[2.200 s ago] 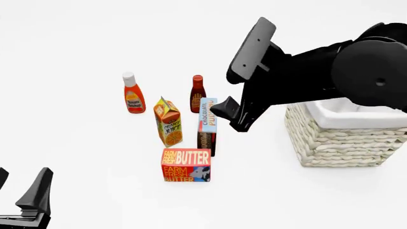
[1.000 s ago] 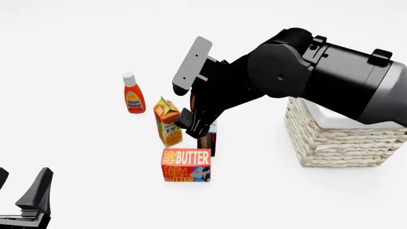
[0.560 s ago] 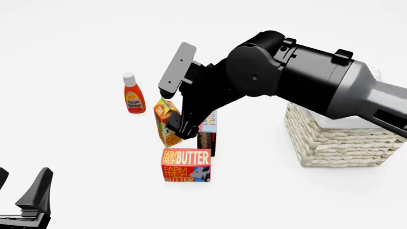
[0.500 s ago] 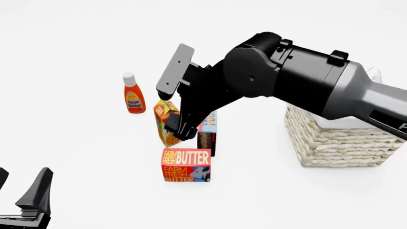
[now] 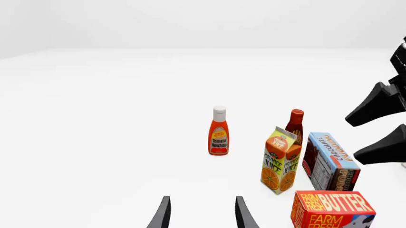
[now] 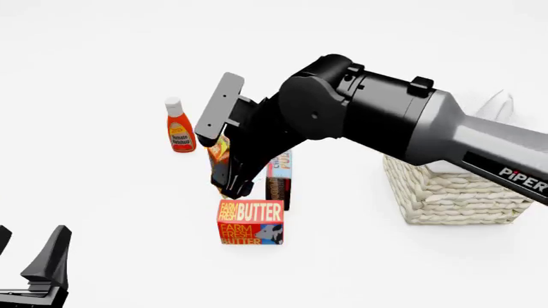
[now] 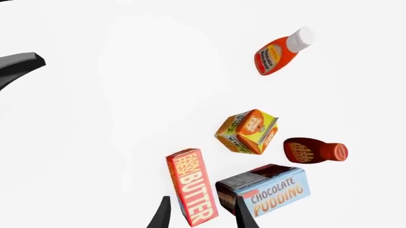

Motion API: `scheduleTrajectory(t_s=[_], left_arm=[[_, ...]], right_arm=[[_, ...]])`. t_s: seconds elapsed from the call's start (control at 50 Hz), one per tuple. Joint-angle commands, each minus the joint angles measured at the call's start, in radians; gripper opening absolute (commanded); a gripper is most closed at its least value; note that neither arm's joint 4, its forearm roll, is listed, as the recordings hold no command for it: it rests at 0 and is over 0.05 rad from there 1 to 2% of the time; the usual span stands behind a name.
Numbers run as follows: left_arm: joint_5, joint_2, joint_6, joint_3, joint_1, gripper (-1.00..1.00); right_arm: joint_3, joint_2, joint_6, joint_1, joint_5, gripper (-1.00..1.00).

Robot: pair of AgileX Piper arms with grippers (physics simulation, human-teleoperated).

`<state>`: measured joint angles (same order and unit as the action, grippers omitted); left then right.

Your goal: Pick the butter and place it in the basket.

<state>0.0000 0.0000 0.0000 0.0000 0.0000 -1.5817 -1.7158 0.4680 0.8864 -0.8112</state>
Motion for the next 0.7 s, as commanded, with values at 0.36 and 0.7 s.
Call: scheduleTrajectory(t_s=[0.36,0.7], left_arm=[[0.0,0.0,0.0,0.0,0.0,1.0],[0.0,0.0,0.0,0.0,0.0,1.0]], right_arm=[[-0.038,-0.086,0.003,0.005,0.018,1.0],[-0.037,-0.093,0.001,0.01,0.014,1.0]])
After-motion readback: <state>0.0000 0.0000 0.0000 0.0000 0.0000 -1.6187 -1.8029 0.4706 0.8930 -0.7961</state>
